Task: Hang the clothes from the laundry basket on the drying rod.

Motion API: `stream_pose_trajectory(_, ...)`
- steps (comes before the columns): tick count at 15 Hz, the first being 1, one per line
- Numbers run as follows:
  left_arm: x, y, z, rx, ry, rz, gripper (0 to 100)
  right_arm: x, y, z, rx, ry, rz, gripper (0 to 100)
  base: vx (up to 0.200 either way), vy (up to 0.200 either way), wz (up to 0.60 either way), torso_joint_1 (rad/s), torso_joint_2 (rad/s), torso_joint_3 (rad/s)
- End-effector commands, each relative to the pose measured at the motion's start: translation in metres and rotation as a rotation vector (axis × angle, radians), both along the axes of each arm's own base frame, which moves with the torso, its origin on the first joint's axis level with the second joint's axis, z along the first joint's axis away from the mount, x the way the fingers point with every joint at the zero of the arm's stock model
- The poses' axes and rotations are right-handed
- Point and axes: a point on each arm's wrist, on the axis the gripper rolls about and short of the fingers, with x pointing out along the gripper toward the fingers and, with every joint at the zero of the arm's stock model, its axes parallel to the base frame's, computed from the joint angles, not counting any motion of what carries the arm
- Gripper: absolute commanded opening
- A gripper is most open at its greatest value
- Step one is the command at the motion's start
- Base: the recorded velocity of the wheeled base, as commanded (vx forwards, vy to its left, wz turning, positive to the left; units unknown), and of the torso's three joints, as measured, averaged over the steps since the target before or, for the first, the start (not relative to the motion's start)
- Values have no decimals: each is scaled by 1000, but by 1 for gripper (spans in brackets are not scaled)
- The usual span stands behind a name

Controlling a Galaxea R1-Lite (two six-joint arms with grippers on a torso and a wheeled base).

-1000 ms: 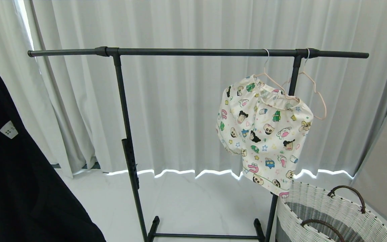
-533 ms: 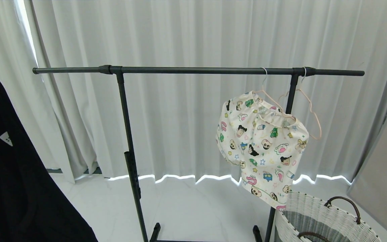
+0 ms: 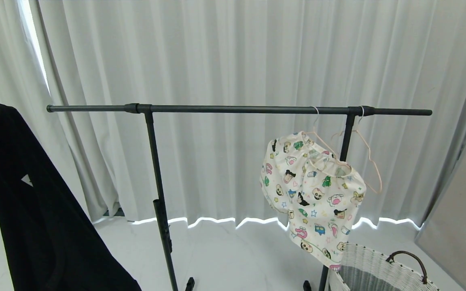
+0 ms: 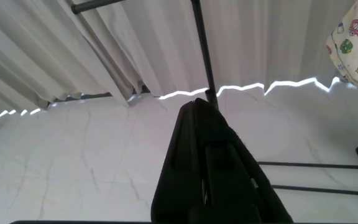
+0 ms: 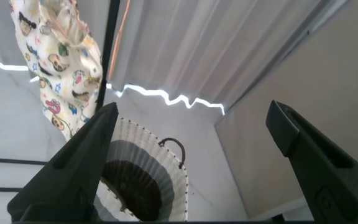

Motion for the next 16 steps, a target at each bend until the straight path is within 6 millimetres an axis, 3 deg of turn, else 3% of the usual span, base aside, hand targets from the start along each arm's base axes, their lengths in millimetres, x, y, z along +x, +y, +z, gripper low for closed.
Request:
stream_pose_trajectory(1, -2, 1, -1, 1, 1, -3, 0, 1, 1, -1, 15, -3, 23, 100, 0, 0, 0, 232, -535, -300)
stream_pose_trajectory(5, -1, 0, -1, -3, 0, -1, 0, 4, 2, -4, 24, -15, 58, 100, 0, 0, 0, 129, -303, -167)
stream_pose_trajectory(12, -4, -8, -2, -1, 5, -62, 0, 9, 3, -6, 33, 2, 92, 100, 200, 0, 0, 13, -18, -12)
stream_pose_trajectory(16, -6, -12, -5, 9, 15, -96, 0, 25, 5, -15, 51, 66, 134, 100, 200, 0, 0, 1, 2, 2)
